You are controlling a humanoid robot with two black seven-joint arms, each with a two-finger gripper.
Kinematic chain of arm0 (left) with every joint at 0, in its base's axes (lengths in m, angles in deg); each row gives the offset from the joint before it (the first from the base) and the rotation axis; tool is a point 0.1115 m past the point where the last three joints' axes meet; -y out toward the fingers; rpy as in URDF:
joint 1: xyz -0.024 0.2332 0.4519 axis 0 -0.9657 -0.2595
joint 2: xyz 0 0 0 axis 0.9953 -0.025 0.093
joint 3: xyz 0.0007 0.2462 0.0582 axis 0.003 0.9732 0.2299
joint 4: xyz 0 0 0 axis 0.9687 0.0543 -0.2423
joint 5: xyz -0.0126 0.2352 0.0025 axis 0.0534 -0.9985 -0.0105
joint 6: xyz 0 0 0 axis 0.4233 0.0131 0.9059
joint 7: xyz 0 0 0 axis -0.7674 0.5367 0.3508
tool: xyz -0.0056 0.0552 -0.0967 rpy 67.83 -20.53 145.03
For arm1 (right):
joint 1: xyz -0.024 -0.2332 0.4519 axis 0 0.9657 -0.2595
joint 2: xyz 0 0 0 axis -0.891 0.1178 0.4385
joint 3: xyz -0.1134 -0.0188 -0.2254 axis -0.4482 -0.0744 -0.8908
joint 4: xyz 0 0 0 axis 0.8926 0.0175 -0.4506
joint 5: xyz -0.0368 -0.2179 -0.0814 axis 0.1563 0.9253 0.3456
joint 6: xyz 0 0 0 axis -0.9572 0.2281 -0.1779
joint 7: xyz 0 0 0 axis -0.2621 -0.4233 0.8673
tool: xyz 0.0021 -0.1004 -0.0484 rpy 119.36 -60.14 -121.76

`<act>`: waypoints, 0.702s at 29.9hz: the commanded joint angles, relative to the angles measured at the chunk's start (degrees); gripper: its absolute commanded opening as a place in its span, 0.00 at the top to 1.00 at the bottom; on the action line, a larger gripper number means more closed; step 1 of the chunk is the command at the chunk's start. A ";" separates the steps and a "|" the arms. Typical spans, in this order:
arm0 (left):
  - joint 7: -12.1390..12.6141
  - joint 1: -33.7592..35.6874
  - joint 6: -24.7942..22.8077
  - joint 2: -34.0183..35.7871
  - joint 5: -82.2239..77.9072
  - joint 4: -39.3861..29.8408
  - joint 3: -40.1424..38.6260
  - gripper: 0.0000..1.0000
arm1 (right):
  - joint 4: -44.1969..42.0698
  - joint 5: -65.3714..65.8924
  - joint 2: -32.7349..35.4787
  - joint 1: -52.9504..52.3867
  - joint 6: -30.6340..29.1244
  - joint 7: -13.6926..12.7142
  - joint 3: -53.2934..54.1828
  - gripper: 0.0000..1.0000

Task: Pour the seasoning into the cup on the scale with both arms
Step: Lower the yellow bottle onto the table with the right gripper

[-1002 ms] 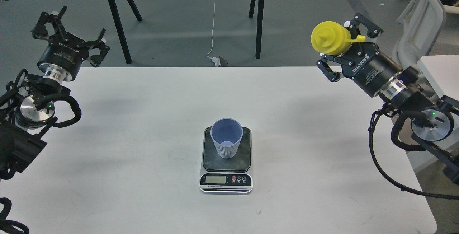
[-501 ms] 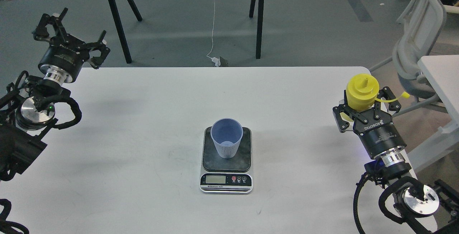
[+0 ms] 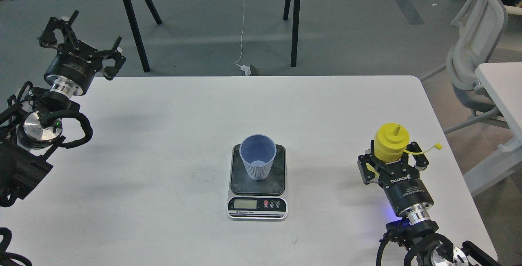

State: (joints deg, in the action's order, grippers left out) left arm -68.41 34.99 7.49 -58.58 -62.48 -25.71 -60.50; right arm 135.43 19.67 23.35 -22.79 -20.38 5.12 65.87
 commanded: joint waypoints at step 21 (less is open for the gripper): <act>-0.04 0.08 0.00 -0.13 -2.79 -0.22 0.00 0.00 | -1.22 0.01 -0.03 2.99 0.02 -0.10 -0.24 0.42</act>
State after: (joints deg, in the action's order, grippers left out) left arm -68.46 35.06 7.49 -58.76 -65.27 -25.94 -60.50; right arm 134.20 19.59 23.38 -19.62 -20.37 5.02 65.70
